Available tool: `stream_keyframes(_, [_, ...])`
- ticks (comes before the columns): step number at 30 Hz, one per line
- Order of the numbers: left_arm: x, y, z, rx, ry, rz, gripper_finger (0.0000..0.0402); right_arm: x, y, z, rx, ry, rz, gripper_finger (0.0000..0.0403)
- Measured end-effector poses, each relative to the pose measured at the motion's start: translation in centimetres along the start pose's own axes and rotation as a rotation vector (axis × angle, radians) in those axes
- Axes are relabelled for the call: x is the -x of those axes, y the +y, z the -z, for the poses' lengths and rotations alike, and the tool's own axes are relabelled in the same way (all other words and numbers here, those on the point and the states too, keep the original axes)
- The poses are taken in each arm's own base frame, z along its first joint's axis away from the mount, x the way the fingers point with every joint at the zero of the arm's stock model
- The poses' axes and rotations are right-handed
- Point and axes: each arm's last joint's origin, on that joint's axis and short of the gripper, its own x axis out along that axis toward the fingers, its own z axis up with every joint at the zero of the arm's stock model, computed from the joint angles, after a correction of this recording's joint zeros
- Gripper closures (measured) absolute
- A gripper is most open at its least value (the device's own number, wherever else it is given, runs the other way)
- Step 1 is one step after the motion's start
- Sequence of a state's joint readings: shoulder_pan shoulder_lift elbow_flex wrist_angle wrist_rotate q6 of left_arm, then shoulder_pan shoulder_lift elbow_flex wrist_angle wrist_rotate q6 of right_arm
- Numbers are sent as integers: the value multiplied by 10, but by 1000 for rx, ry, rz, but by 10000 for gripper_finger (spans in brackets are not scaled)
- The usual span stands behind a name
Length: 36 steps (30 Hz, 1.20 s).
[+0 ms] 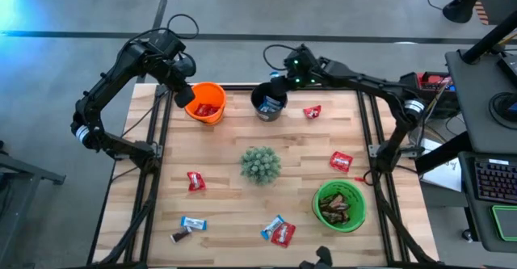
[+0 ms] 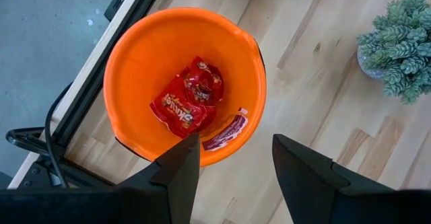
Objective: Organize candy in baskets
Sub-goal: Put the white chocolate bar into the black bucket
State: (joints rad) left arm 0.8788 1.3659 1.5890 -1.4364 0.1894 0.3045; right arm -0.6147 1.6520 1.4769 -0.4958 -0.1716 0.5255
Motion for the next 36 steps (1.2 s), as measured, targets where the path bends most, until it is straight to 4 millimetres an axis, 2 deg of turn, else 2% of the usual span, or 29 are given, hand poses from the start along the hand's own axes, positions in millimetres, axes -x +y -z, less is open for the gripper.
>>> stream_keyframes(5, [0, 0, 0, 0, 2, -7, 233, -5, 7, -3, 42, 9, -30, 385])
stream_keyframes(10, [0, 2, 1, -1, 35, -91, 233, -3, 8, -4, 67, 3, -33, 375])
stream_keyframes(19, [0, 1, 1, 0, 25, -56, 233, -2, 12, -2, 101, 1, -42, 288])
stream_keyframes(24, [0, 0, 1, 8, 12, -11, 233, -2, 13, -3, 101, -1, -43, 256])
stream_keyframes(36, [0, -2, 1, 2, 18, -9, 233, 8, 16, -5, 125, -25, -54, 252])
